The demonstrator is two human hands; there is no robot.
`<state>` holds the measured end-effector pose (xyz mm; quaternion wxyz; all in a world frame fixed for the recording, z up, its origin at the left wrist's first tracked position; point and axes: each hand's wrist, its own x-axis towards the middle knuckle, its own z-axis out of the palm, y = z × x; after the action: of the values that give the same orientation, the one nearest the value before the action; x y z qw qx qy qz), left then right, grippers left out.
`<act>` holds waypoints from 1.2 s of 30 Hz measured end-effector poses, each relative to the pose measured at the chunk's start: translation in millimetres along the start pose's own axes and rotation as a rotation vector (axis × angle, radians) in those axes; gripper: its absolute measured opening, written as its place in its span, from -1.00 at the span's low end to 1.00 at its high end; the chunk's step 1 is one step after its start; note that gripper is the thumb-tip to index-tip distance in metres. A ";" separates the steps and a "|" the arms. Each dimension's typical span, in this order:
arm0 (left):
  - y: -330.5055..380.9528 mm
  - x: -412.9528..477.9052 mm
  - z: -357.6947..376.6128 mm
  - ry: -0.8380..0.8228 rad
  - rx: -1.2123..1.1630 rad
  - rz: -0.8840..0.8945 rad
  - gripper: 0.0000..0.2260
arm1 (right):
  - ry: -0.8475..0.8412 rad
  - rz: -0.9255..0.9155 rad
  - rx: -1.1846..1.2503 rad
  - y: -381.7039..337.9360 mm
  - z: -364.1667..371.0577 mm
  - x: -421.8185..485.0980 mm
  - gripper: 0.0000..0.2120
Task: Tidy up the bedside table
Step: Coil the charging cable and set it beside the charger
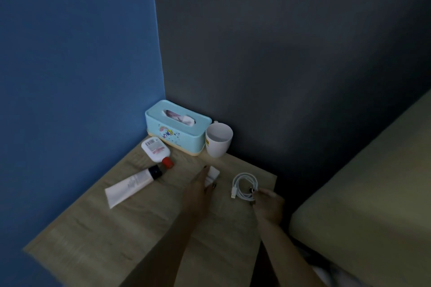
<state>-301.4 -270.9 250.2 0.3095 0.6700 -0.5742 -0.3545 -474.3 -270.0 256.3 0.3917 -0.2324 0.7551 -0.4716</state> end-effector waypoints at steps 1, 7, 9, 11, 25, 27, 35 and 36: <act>0.3 -0.9 0.1 0.011 0.003 0.012 -0.52 | 0.016 -0.015 -0.011 0.3 2.1 0.1 -0.88; 0.4 2.8 11.6 0.076 -0.032 -0.018 -0.49 | 0.060 0.027 0.081 -2.8 9.0 7.3 -0.79; 1.7 6.2 17.1 0.069 -0.053 -0.017 -0.49 | 0.074 0.026 0.089 -3.1 11.1 12.0 -0.91; 1.7 11.3 21.9 0.075 -0.064 -0.009 -0.49 | 0.084 0.000 0.093 -3.3 13.8 14.9 -0.95; 6.5 29.2 39.7 0.081 0.057 0.159 -0.48 | 0.279 -0.377 -0.182 4.5 24.9 14.2 -0.81; 4.7 28.5 39.8 0.097 0.064 0.173 -0.48 | 0.286 -0.387 -0.172 4.6 24.6 13.5 -0.81; 2.7 26.6 40.0 0.141 0.129 0.236 -0.48 | 0.301 -0.430 -0.193 8.4 24.5 12.7 -0.85; 2.4 27.1 39.9 0.141 0.136 0.237 -0.49 | 0.298 -0.435 -0.200 9.0 24.8 13.1 -0.85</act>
<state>-333.4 -298.3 226.8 0.3427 0.6401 -0.6488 -0.2276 -461.8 -288.5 237.2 0.1410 -0.3544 0.7797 -0.4966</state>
